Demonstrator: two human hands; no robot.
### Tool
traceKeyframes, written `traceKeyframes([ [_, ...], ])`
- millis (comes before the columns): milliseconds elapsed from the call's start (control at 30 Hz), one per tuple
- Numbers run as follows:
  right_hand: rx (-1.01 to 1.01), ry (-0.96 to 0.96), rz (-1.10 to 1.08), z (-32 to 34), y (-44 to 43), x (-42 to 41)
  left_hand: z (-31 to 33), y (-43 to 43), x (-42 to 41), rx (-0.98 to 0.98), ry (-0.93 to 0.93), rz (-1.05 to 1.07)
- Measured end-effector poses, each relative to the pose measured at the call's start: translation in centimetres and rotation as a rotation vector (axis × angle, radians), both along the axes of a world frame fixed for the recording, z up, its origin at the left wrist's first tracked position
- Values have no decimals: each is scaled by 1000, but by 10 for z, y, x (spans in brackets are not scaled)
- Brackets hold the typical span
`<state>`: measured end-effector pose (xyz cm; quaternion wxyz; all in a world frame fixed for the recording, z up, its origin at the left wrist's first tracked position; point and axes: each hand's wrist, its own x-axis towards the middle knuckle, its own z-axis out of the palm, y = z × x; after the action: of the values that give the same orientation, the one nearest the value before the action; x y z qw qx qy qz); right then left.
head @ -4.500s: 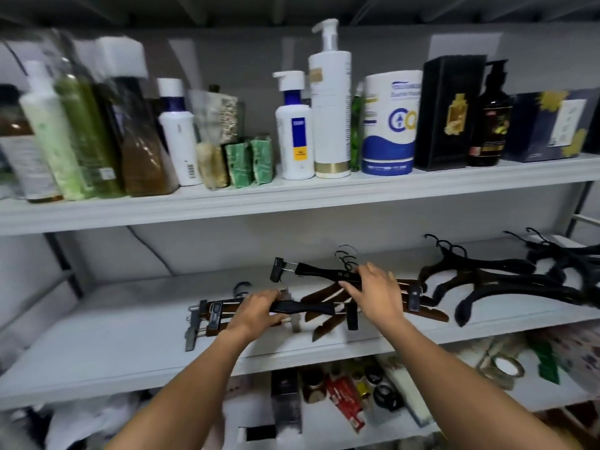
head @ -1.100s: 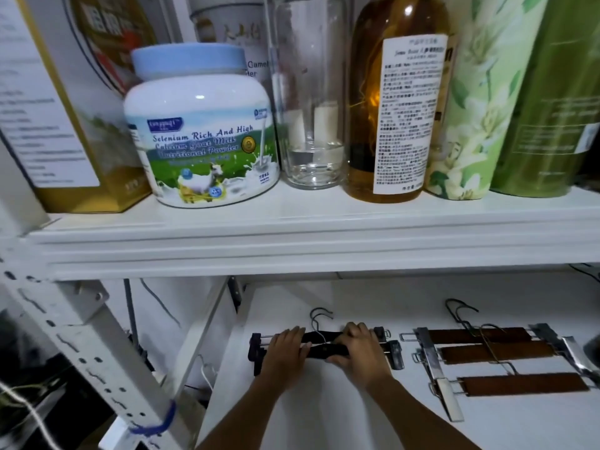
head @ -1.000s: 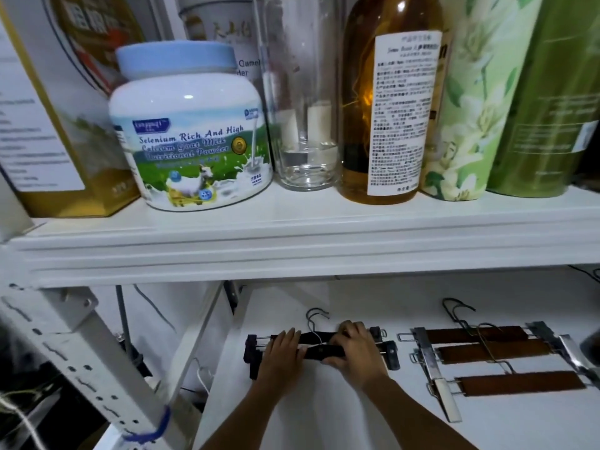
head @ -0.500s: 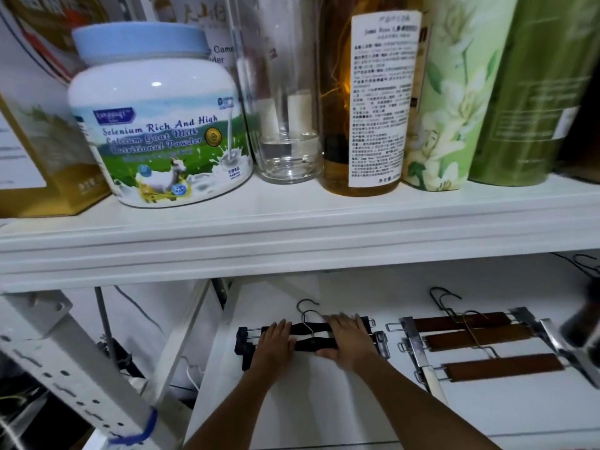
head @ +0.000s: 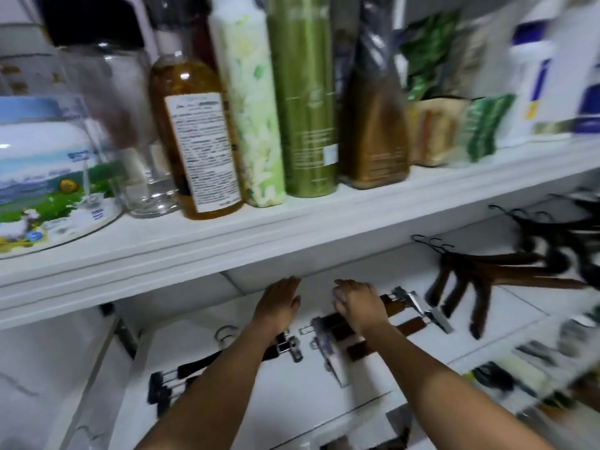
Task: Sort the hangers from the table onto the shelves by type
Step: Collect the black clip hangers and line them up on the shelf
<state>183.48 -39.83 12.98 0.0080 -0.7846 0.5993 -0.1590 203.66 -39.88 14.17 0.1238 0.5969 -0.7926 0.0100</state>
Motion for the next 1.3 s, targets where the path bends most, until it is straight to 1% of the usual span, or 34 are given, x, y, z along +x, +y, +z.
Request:
traceKeyframes([
  [133, -15, 3, -200, 18, 15, -84, 29, -13, -92, 47, -45, -152],
  [233, -36, 3, -332, 35, 35, -150, 50, -10, -168, 58, 10, -253],
  [300, -55, 11, -416, 45, 52, -196, 60, -3, -222, 39, 13, -311],
  [400, -75, 29, -514, 59, 80, -253, 70, 8, -289, 57, 17, -383],
  [500, -68, 81, -612, 70, 114, -316, 79, 22, -357, 29, 44, -476],
  [667, -73, 55, -759, 88, 167, -414, 94, 51, -464, 4, 67, -600],
  [733, -79, 40, -815, 93, 193, -451, 99, 65, -508, -15, 47, -656],
  [833, -80, 72, -898, 93, 231, -502, 100, 90, -565, -39, 45, -734],
  [1067, -38, 105, -1105, 76, 326, -609, 90, 148, -682, 0, 50, -889],
  [1200, -37, 83, -1224, 61, 375, -652, 86, 174, -741, -25, -13, -961],
  [1300, 8, 89, -1319, 50, 410, -677, 82, 199, -785, -7, -52, -1035],
])
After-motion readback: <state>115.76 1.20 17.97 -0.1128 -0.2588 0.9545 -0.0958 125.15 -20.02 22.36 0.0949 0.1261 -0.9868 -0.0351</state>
